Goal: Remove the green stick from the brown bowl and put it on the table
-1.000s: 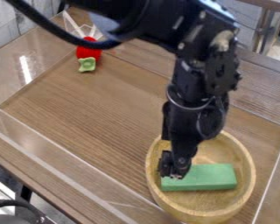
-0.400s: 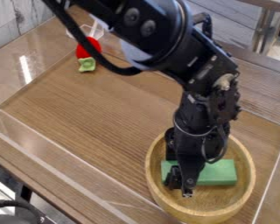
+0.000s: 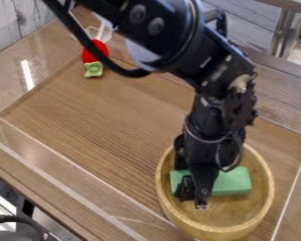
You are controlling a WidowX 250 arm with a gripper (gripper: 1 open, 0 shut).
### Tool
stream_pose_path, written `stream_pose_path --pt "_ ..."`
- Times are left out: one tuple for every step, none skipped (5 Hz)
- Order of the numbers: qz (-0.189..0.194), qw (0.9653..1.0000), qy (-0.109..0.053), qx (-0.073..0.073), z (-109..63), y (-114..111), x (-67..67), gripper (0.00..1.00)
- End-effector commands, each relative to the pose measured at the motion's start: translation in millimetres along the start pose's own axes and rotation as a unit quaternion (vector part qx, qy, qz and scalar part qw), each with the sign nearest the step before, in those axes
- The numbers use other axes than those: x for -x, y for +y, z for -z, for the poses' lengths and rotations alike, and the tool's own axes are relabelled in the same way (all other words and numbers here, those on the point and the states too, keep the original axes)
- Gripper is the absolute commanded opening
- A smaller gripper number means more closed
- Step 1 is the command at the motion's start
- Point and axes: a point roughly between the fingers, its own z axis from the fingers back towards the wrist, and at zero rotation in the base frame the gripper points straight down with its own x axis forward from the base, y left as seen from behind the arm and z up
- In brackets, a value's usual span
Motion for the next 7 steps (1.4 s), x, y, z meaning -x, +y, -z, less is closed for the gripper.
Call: stream_pose_path --pt "-0.035 0.9989 -0.020 -0.022 -21.6 16.7 -10.3 0.00" --pt "-0.046 0.9982 -0.022 -0.031 -32.4 17.9 -13.4 0.00" --pt "-0.055 0.9974 -0.024 -0.039 -42.1 18.3 -16.4 0.00" --pt "-0.101 0.9936 -0.022 -0.046 -50.9 22.4 -8.2 0.00" --pt "-0.153 0.9863 -0.022 -0.058 -63.2 29.6 3.7 0.00" --pt "-0.172 0.9828 -0.026 -0.062 -70.4 31.7 9.6 0.00" --pt "-0.191 0.9790 -0.031 -0.065 -77.5 33.3 10.8 0.00"
